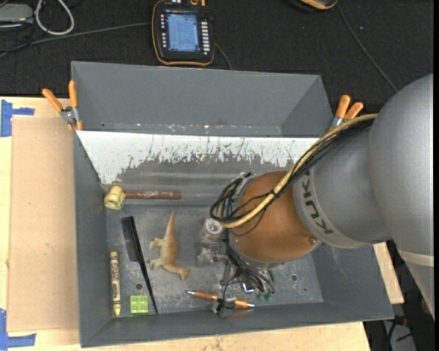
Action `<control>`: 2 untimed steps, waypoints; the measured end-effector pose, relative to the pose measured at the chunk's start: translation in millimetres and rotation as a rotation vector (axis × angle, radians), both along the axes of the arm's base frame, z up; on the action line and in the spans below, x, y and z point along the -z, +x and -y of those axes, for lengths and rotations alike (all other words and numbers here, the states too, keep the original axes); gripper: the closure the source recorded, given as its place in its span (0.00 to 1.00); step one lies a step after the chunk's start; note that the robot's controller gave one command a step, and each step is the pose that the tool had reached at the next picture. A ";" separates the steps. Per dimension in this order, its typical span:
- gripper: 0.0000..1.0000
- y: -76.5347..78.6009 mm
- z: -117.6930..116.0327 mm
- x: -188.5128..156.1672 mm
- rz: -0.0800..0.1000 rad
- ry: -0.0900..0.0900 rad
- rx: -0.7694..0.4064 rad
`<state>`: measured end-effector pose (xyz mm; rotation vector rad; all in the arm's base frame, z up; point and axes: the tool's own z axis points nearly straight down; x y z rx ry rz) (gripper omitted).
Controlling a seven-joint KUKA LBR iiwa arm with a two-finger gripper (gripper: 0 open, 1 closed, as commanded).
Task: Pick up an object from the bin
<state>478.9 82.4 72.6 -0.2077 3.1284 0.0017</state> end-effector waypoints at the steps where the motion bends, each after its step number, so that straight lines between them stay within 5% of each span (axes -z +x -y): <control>1: 0.00 2.0 11.8 0.2 0.002 0.004 -0.003; 2: 1.00 -6.7 -14.8 -77.2 0.000 0.004 0.095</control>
Offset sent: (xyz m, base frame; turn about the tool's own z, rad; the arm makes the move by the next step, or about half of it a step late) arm -0.0064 0.0141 0.0781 0.0955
